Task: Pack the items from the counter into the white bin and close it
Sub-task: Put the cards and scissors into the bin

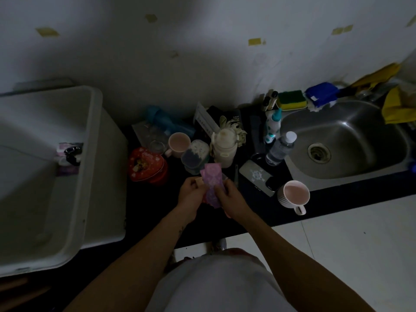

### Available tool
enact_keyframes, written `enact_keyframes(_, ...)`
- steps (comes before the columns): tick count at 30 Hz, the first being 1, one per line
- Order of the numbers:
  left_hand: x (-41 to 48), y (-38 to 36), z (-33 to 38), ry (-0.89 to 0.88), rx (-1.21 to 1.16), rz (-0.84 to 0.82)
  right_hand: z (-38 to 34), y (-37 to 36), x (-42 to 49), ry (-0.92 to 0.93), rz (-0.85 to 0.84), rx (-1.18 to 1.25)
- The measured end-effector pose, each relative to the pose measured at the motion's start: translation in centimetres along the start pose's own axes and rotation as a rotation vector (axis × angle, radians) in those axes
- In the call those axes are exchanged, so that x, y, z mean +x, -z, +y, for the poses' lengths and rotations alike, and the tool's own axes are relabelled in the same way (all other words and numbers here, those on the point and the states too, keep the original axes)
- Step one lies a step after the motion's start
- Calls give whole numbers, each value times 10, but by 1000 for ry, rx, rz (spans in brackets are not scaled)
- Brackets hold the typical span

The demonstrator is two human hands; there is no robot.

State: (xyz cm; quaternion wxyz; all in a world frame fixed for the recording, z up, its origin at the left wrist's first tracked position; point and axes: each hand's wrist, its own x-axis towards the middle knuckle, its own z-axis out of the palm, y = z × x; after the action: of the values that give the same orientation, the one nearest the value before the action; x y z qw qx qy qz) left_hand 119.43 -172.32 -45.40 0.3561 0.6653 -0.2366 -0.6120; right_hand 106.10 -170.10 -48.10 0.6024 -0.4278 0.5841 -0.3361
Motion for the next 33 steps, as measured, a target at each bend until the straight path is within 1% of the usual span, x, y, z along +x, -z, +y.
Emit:
enact_keyframes(2, 2, 6, 0, -15, 12, 64, -2, -4, 4, -4, -21, -29)
enact_keyframes(4, 4, 12, 1, -27, 16, 113, -5, -5, 6, 1, 21, -98)
enact_keyframes(7, 5, 20, 4, -17, 34, 144, -14, 0, 13, 105, 244, -300)
enact_keyframes(8, 6, 24, 5, -16, 40, 155, -15, 1, 17, 130, 298, -390)
enact_keyframes(9, 7, 27, 5, -17, 48, 158, -16, 2, 21, 127, 314, -476)
enact_keyframes(12, 6, 33, 6, -12, 72, 159, -17, 0, 32, 50, 274, -639)
enact_keyframes(15, 5, 36, 7, 3, 78, 150, -12, -2, 38, 24, 272, -804)
enact_keyframes(21, 3, 34, 7, 16, 86, 136, -5, 4, 47, -14, 287, -923)
enact_keyframes(23, 3, 31, 9, 12, 91, 137, -3, 6, 48, -19, 306, -852)
enact_keyframes(24, 3, 31, 9, 11, 93, 135, -2, 7, 47, -14, 312, -767)
enact_keyframes(27, 3, 27, 8, 15, 94, 136, -1, 11, 38, 20, 269, -338)
enact_keyframes(28, 3, 25, 8, 18, 90, 134, -1, 13, 34, 25, 265, -242)
enact_keyframes(30, 3, 21, 7, 21, 89, 126, -1, 17, 26, 12, 294, -145)
enact_keyframes(33, 3, 14, 6, 17, 87, 111, -1, 24, 19, 2, 380, -43)
